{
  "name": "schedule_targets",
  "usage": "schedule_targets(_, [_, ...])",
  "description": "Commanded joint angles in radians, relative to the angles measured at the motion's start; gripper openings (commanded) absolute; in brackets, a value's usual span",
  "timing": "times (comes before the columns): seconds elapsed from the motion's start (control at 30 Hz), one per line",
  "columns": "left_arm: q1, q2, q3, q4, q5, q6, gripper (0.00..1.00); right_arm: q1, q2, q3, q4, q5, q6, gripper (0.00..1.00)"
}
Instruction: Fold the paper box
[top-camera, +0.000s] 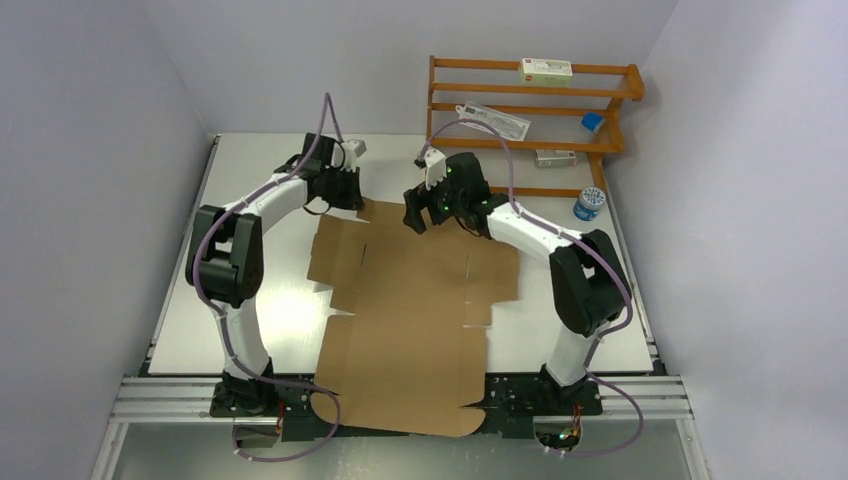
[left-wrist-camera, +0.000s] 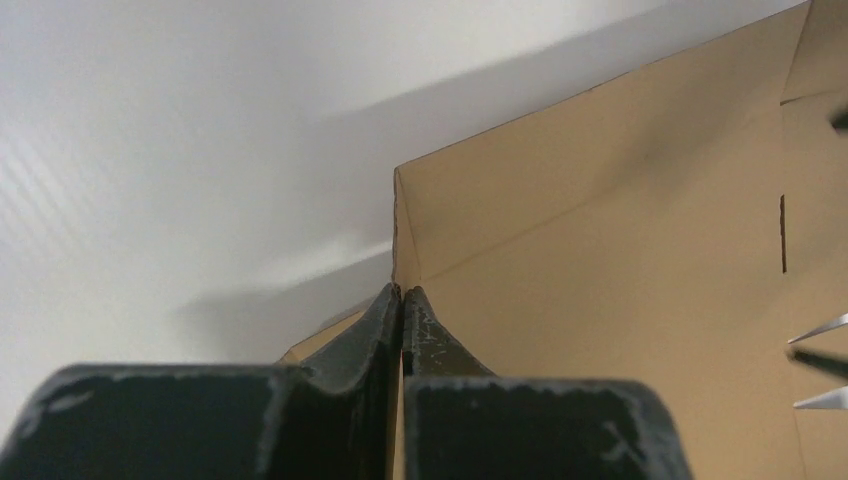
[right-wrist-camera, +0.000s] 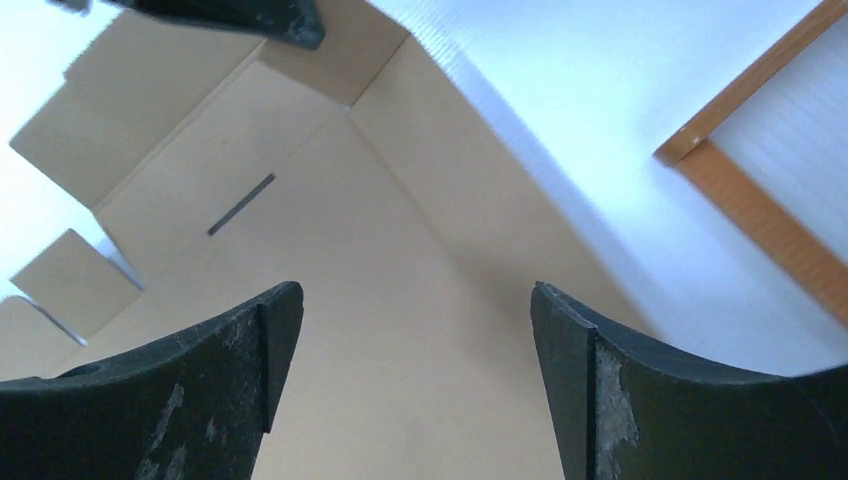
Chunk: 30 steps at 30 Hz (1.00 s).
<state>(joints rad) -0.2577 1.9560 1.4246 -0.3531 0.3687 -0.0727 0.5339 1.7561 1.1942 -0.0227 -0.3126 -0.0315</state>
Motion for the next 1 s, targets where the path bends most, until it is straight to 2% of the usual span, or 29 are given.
schedule_targets(0.0, [-0.051, -0.091, -0.046, 0.059, 0.008, 0.121, 0.05, -0.054, 0.072, 0.114, -0.142, -0.094, -0.174, 0.89])
schedule_targets(0.3, [-0.070, -0.232, -0.178, 0.234, 0.003, 0.125, 0.05, -0.097, 0.203, 0.267, -0.268, -0.164, -0.277, 0.89])
schedule_targets(0.47, [-0.070, -0.225, -0.176, 0.232, 0.025, 0.128, 0.05, -0.099, 0.251, 0.307, -0.341, -0.228, -0.322, 0.86])
schedule_targets(0.63, [-0.070, -0.229, -0.185, 0.246, 0.016, 0.128, 0.05, -0.104, 0.265, 0.321, -0.390, -0.221, -0.355, 0.73])
schedule_targets(0.73, [-0.071, -0.221, -0.184, 0.251, 0.010, 0.124, 0.05, -0.116, 0.256, 0.321, -0.407, -0.220, -0.366, 0.61])
schedule_targets(0.97, [-0.070, -0.212, -0.186, 0.266, 0.013, 0.107, 0.06, -0.123, 0.227, 0.319, -0.436, -0.213, -0.393, 0.45])
